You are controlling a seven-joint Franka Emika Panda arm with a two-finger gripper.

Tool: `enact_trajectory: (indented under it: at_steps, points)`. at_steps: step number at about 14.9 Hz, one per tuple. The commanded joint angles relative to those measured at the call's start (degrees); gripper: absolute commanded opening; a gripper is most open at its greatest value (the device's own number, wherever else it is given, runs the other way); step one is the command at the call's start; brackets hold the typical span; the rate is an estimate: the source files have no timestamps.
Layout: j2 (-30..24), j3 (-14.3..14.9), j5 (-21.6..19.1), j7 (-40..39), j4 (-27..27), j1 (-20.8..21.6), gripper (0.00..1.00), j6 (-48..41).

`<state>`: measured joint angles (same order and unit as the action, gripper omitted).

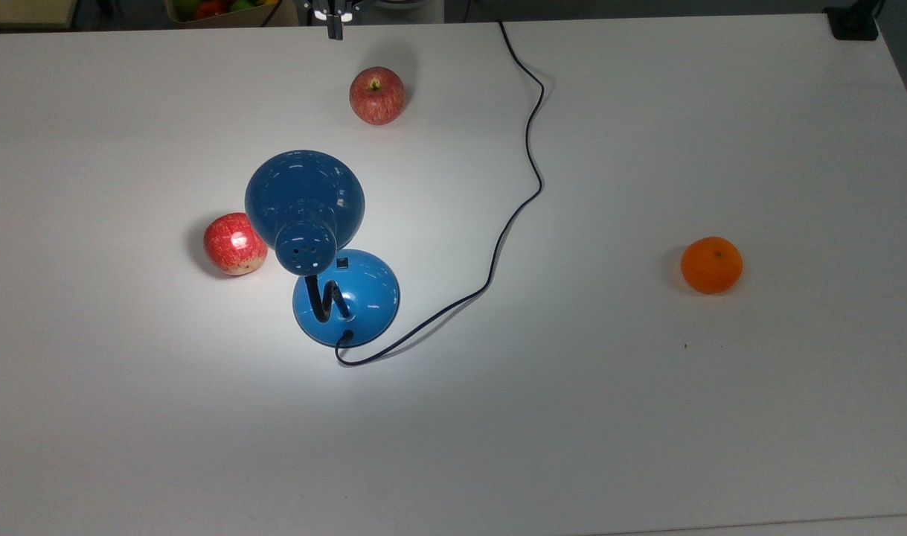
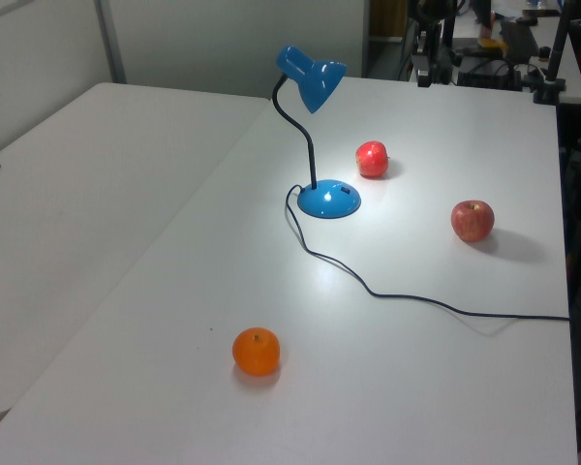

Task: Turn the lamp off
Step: 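Move the gripper down toward the blue lamp's base switch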

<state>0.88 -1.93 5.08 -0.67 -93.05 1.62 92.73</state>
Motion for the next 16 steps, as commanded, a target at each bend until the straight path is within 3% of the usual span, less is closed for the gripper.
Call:
enact_trajectory:
  at_steps: [1,7,10,16]
  points:
    - [0.7,0.5,-0.6,-5.4,0.0,-0.7,0.0,-0.9]
    - [1.7,0.5,-1.0,-4.7,-7.6,-2.4,0.0,8.1]
    - [2.5,0.5,-1.0,-3.5,-13.7,-3.4,0.0,17.9]
    - [9.2,0.6,-1.0,0.3,-18.9,-3.6,0.0,37.1]
